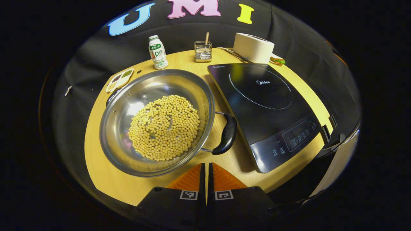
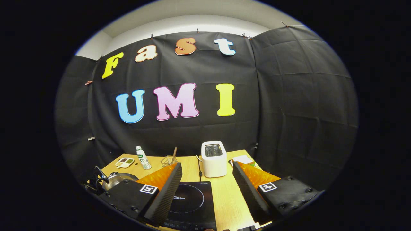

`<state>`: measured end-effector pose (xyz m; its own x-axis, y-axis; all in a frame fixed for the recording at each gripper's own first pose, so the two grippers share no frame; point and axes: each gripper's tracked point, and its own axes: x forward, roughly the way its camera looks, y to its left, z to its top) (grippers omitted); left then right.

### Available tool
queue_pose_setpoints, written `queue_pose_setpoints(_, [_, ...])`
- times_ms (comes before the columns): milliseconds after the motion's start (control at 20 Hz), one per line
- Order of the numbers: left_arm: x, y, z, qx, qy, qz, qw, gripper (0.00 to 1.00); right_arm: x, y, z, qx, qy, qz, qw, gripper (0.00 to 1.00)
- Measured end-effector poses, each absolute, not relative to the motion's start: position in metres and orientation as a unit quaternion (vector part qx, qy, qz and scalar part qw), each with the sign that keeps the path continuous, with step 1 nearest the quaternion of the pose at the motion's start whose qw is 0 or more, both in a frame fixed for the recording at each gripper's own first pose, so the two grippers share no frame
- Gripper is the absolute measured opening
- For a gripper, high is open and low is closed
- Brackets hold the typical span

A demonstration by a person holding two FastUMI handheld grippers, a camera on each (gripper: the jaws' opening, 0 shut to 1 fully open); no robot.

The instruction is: First push the handle of the pot to place it horizontally, then grasp the pot with both hands and set it on the induction cooktop.

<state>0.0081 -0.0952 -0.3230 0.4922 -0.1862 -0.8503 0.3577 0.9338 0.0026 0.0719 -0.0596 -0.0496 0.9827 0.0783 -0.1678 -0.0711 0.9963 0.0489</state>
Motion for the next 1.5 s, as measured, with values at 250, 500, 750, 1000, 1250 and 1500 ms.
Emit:
queue_pose_setpoints(250, [0.023, -0.106, -0.328, 0.112, 0.48, -0.171, 0.853, 0.05, 0.068, -0.068, -0.051, 0.019, 0.088, 0.026, 0.996, 0.98])
queue_pose_setpoints(500, [0.031, -0.112, -0.327, 0.108, 0.476, -0.173, 0.855, 0.05, 0.067, -0.076, -0.052, 0.019, 0.088, 0.014, 0.996, 0.98])
queue_pose_setpoints(750, [0.046, -0.122, -0.327, 0.096, 0.472, -0.173, 0.859, 0.05, 0.066, -0.079, -0.054, 0.021, 0.09, 0.008, 0.996, 0.98])
queue_pose_setpoints(1000, [0.063, -0.131, -0.325, 0.101, 0.463, -0.175, 0.863, 0.05, 0.066, -0.074, -0.053, 0.016, 0.088, 0.01, 0.996, 0.98])
queue_pose_setpoints(1250, [0.081, -0.139, -0.325, 0.105, 0.453, -0.179, 0.867, 0.05, 0.065, -0.077, -0.054, 0.017, 0.09, 0.006, 0.996, 0.98])
queue_pose_setpoints(1500, [0.1, -0.146, -0.324, 0.099, 0.45, -0.177, 0.87, 0.07, 0.065, -0.079, -0.054, 0.016, 0.089, 0.003, 0.996, 0.98])
